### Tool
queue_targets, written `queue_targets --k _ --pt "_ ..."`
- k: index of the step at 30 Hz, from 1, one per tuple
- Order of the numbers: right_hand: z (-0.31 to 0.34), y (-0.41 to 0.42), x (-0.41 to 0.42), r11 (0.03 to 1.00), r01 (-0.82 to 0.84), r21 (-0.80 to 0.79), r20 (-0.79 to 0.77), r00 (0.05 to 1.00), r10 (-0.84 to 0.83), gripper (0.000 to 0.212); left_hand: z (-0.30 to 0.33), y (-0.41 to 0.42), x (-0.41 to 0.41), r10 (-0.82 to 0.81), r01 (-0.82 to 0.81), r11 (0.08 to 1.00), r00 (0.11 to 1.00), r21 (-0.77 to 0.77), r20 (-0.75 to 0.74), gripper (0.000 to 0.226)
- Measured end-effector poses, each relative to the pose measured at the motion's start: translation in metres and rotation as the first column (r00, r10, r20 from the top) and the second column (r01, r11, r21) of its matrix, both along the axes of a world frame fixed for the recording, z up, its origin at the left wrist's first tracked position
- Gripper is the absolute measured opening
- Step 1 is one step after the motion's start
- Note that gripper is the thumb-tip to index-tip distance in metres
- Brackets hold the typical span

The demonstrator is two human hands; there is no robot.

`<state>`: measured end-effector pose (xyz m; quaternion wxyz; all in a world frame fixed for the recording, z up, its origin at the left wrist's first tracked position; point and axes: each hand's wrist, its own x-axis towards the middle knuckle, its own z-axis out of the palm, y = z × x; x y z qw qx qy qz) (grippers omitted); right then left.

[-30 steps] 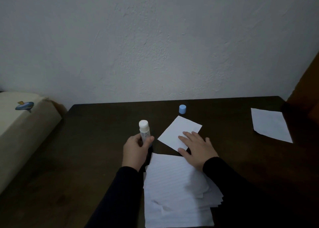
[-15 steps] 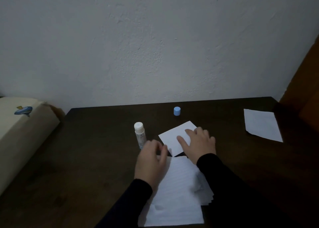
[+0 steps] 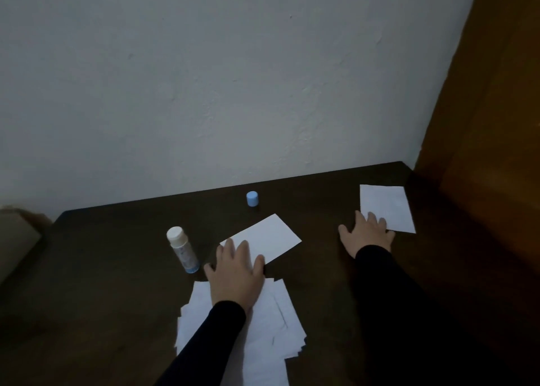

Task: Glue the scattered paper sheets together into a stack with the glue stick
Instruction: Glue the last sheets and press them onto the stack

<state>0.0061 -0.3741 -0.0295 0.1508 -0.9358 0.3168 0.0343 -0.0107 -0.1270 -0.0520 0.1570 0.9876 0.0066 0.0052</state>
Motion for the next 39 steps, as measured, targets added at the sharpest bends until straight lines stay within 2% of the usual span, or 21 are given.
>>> queue_targets --k 4,8,11,14,16,20,24,27,31,35,39 --pt "0.002 0.013 -0.006 0.982 -0.119 -0.149 0.05 0.99 0.128 0.047 -0.001 0.0 0.0 0.018 -0.018 1.0 1.0 -0.022 -0.02 0.05" --pt "0.012 0.018 -0.009 0.97 -0.203 -0.13 0.098 0.971 0.217 0.04 -0.001 -0.001 -0.002 0.009 -0.011 0.998 0.999 -0.059 -0.031 0.047" --pt "0.011 0.012 -0.014 0.988 -0.119 -0.097 0.084 0.988 0.127 0.053 0.002 0.0 -0.003 0.018 -0.019 0.994 1.0 -0.103 -0.009 0.046" --pt "0.008 0.004 -0.019 0.999 0.001 -0.054 -0.023 1.0 -0.002 0.073 0.005 -0.002 -0.004 0.012 -0.013 0.993 1.0 -0.119 -0.01 0.044" --pt "0.006 0.002 -0.02 1.0 0.012 -0.028 -0.047 0.999 -0.013 0.071 0.007 -0.003 -0.005 0.011 -0.012 0.993 1.0 -0.116 -0.012 0.043" --pt "0.006 0.006 -0.019 0.998 -0.01 0.059 0.03 1.0 0.009 0.059 0.008 -0.003 -0.003 0.025 -0.027 0.993 1.0 -0.116 -0.014 0.043" --pt "0.005 0.006 -0.021 0.999 0.01 0.054 -0.001 1.0 -0.01 0.077 0.007 -0.002 -0.002 0.026 -0.027 0.993 1.0 -0.117 -0.009 0.043" --pt "0.007 0.007 -0.022 0.997 -0.023 0.07 0.009 1.0 0.022 0.076 0.008 -0.004 -0.003 0.027 -0.029 0.994 0.999 -0.106 -0.019 0.043" --pt "0.006 0.014 -0.025 0.994 -0.091 0.056 0.092 0.992 0.085 0.062 0.01 -0.005 -0.003 0.025 -0.028 0.994 0.999 -0.103 -0.022 0.043" --pt "0.003 0.016 -0.028 0.988 -0.153 0.032 0.199 0.969 0.143 0.057 0.008 -0.005 -0.003 0.034 -0.036 0.995 0.999 -0.093 -0.022 0.043" --pt "0.007 0.023 -0.027 0.984 -0.174 -0.044 0.366 0.913 0.178 0.052 0.007 -0.004 -0.003 0.025 -0.028 0.994 0.999 -0.103 -0.032 0.043"
